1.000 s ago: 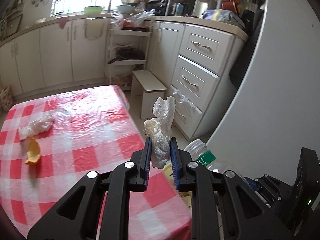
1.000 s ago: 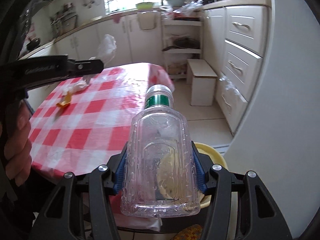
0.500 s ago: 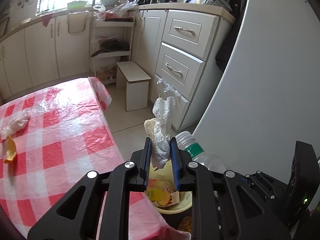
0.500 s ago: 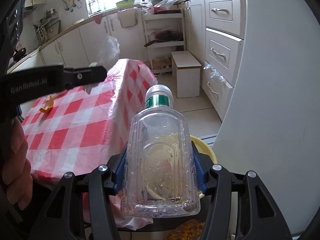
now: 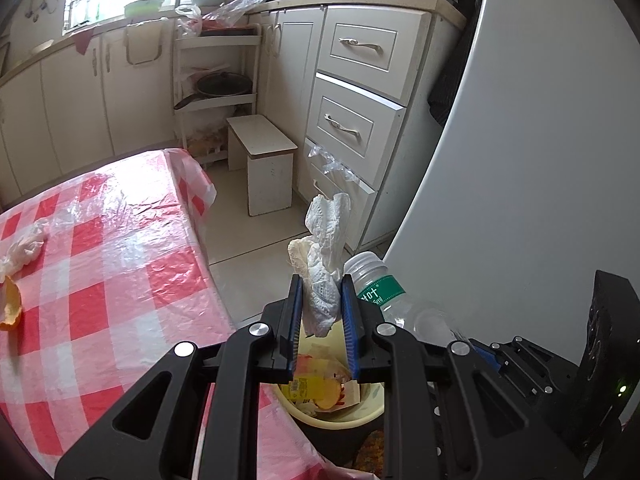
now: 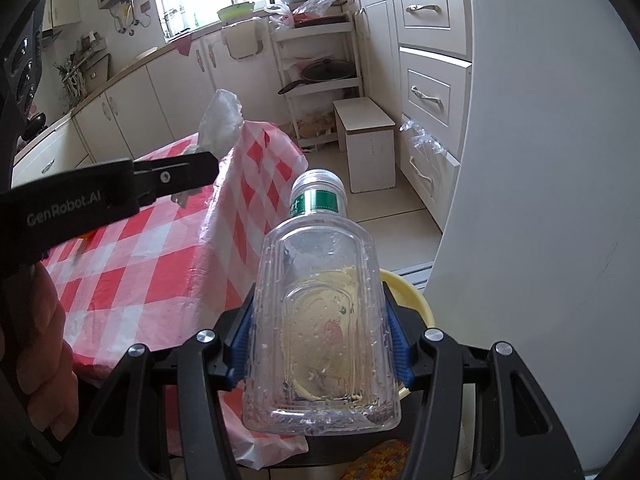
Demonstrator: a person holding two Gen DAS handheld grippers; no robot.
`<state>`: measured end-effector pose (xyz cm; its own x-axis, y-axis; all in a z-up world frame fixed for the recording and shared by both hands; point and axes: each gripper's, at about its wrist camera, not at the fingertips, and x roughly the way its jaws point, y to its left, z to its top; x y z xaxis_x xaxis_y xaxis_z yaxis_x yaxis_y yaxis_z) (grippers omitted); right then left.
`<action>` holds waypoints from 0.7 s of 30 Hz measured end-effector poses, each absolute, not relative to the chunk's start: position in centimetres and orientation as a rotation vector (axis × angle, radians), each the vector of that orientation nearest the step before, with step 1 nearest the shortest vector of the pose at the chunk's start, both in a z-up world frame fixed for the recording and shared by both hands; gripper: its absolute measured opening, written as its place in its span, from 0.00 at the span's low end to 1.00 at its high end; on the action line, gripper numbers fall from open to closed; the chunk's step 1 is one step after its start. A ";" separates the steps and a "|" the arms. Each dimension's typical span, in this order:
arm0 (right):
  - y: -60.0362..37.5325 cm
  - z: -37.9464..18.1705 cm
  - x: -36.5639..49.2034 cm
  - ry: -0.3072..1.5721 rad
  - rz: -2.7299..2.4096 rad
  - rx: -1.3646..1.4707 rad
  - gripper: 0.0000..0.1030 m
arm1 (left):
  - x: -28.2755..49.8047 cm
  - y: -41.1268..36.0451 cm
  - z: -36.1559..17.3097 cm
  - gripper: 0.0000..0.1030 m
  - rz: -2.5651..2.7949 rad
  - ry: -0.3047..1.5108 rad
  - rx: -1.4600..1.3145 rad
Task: Collect trash
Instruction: 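Carry the tissue and bottle to the yellow bin and open both grippers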
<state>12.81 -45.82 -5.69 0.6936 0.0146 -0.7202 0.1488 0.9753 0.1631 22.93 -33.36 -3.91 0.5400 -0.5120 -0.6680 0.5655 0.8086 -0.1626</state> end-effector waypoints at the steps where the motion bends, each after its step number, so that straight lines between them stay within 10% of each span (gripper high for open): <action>1: -45.8 -5.7 12.8 0.801 -0.076 0.217 0.53 | 23.0 -33.4 -4.0 0.17 -0.641 0.769 0.076; 14: -46.5 -5.9 12.9 0.806 -0.103 0.239 0.54 | 23.4 -35.0 -5.1 0.18 -0.656 0.797 0.076; 18: -47.4 -6.8 13.2 0.840 -0.172 0.242 0.59 | 24.8 -36.6 -7.8 0.46 -0.649 0.904 0.087; 21: -48.6 -6.6 12.7 0.830 -0.209 0.277 0.59 | 25.7 -36.2 -8.9 0.46 -0.657 0.974 0.021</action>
<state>12.74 -48.58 -6.61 0.6579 -0.0740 -0.7495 0.2891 0.9437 0.1607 25.70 -36.18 -8.86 0.3858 -0.5068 -0.7710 0.5247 0.8078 -0.2685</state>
